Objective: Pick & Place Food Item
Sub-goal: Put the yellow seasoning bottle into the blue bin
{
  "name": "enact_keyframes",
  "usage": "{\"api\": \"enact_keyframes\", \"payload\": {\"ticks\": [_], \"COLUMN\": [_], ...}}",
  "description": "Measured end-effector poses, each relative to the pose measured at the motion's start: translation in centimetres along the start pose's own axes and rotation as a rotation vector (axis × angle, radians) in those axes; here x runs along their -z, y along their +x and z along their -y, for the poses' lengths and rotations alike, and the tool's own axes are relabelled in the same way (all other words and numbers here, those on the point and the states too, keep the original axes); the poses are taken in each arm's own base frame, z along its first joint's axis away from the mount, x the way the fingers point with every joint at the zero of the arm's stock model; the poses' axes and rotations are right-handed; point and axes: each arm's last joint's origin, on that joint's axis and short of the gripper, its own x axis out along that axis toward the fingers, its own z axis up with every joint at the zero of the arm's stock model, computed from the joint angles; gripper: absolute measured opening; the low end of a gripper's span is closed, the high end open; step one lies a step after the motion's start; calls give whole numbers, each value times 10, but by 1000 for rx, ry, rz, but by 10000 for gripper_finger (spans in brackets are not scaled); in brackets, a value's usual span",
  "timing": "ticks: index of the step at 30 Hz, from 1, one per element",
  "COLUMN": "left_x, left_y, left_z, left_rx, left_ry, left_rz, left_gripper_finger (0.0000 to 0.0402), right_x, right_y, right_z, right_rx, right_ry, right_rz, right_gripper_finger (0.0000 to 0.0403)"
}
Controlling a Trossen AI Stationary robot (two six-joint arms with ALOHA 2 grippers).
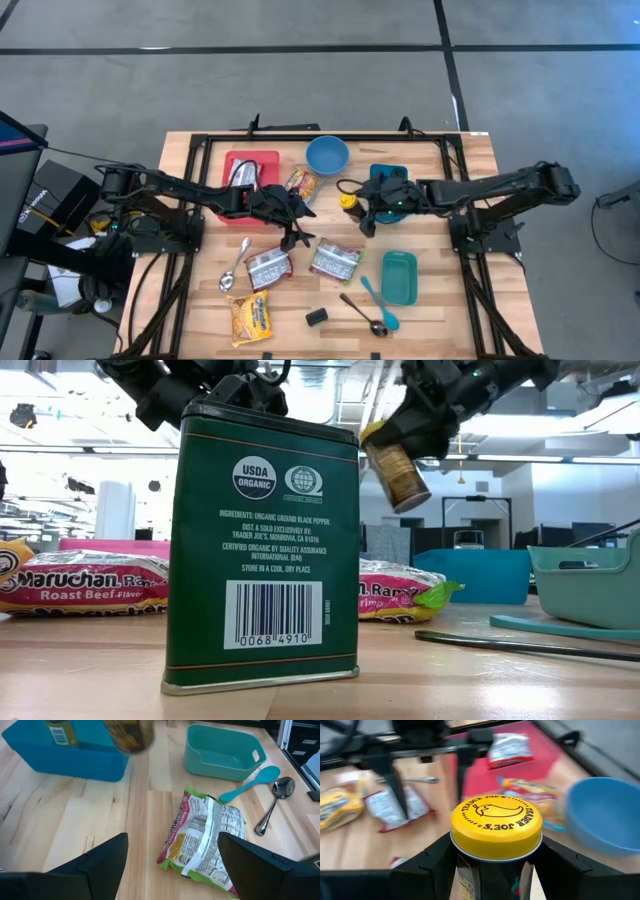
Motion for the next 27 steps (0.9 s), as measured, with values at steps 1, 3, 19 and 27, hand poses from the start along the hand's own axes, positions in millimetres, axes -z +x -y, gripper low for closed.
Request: {"api": "enact_keyframes", "payload": {"ticks": [1,3,19,27], "left_x": [0,0,0,0], "left_y": [0,0,0,0], "left_z": [0,0,0,-1], "left_rx": [0,0,-7,-13], "left_ry": [0,0,0,0], "left_rz": [0,0,-1,0], "left_gripper_finger": [301,301,301,301], "right_x": [-1,-2,36,78], "right_y": [-4,-10,-14,-13], "right_z": [2,4,23,25], "right_rx": [27,76,571,684], "right_ry": [-1,-2,34,189], "right_rz": [4,10,40,131], "right_gripper_finger": [216,218,217,217]}}
